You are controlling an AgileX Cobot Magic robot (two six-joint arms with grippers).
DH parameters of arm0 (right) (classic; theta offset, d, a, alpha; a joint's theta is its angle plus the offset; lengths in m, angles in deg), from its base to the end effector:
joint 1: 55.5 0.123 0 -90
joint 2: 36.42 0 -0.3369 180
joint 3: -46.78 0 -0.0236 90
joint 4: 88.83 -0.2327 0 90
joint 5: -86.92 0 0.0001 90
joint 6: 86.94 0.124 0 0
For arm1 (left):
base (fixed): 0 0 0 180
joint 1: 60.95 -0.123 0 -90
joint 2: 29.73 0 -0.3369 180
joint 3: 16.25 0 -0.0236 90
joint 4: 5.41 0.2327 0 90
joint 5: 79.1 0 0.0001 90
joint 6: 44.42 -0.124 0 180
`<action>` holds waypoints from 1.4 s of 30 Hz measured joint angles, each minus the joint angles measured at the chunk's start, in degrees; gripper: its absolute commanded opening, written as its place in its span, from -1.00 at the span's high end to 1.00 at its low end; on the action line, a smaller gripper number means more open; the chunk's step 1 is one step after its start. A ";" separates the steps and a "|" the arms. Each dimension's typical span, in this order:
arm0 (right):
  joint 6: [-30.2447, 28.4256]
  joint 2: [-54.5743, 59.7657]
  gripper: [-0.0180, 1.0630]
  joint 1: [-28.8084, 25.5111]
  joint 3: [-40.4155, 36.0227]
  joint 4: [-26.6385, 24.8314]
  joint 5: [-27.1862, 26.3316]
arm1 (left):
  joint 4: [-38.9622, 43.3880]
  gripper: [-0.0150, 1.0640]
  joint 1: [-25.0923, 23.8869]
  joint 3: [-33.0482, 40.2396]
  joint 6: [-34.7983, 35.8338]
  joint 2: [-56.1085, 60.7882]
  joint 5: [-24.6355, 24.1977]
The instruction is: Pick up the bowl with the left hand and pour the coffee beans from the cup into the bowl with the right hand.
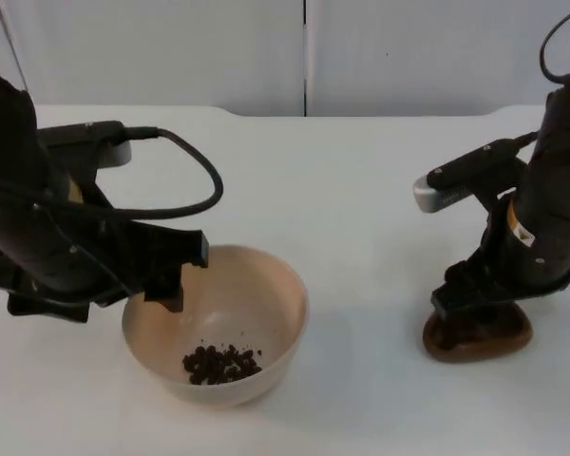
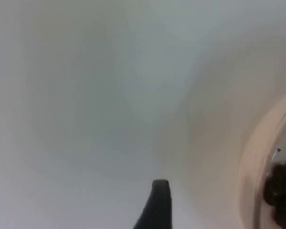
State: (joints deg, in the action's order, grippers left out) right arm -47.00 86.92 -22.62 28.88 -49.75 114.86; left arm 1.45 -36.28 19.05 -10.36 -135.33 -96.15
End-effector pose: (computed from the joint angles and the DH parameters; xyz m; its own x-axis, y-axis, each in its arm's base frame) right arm 0.3412 0.1769 0.1241 -0.8370 -0.4561 -0.3024 -0.3873 0.8841 -0.2615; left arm 0.2766 -0.1222 0.1670 -0.9336 -0.0790 -0.3496 -0.0292 0.9889 -0.1454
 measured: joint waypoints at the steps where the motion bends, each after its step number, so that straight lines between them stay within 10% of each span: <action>1: 0.11 -0.54 -0.39 0.00 -0.11 -0.16 -0.10 | 0.00 -0.40 0.00 0.00 0.00 0.80 0.00; 21: -5.36 -27.83 -0.38 0.00 -0.23 -1.73 7.67 | 0.22 -0.40 0.00 0.04 -1.58 17.51 -0.51; 42: -15.44 -49.87 -0.38 0.00 -0.85 -17.70 12.72 | 4.10 -0.40 0.00 0.13 -3.16 36.66 -9.90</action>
State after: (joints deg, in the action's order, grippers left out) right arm -62.43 37.05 -22.62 28.03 -67.45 127.58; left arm 5.55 -36.28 19.17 -13.52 -98.68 -106.04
